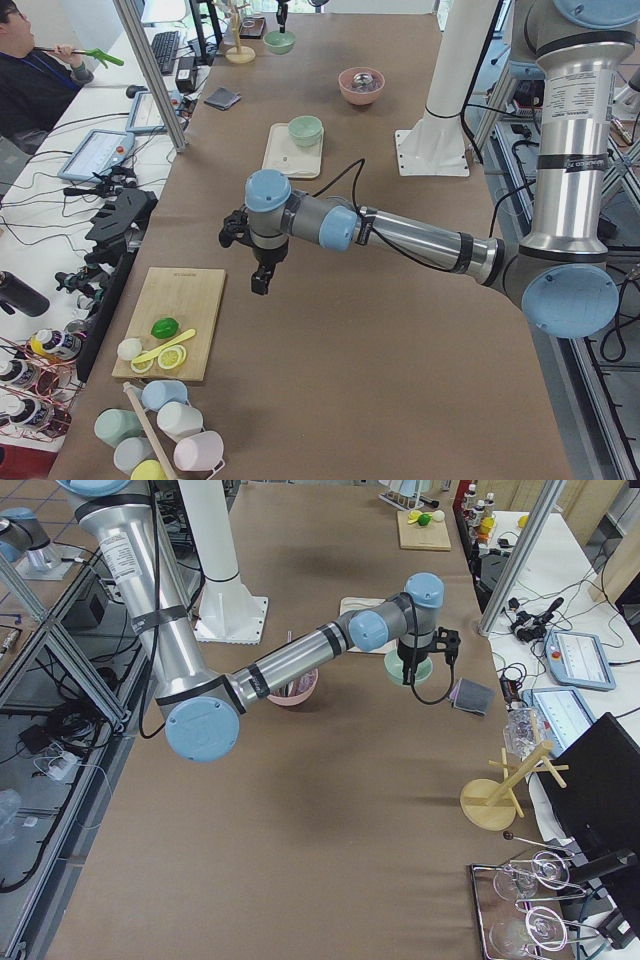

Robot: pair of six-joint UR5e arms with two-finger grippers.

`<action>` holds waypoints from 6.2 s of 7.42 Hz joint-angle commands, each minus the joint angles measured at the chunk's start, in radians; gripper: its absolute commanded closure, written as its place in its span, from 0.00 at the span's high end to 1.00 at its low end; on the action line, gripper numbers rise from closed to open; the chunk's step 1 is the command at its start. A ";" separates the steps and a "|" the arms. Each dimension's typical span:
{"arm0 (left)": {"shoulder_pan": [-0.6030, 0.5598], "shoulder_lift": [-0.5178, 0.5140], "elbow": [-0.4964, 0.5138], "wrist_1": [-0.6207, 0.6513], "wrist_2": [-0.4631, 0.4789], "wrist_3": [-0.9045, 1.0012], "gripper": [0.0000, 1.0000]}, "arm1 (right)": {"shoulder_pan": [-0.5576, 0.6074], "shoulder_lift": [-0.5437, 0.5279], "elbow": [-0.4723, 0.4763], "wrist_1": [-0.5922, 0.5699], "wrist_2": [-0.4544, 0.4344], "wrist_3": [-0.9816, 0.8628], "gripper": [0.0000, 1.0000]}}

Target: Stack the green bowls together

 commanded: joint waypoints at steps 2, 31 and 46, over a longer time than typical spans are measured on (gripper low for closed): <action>-0.169 0.035 0.146 0.002 0.008 0.155 0.98 | -0.164 0.122 0.047 -0.026 -0.052 0.322 0.00; -0.170 0.055 0.108 -0.005 0.004 0.154 0.98 | -0.616 0.246 -0.048 0.083 -0.399 0.764 0.00; -0.170 0.055 0.108 -0.005 0.002 0.152 0.98 | -0.617 0.246 -0.057 0.085 -0.404 0.735 0.99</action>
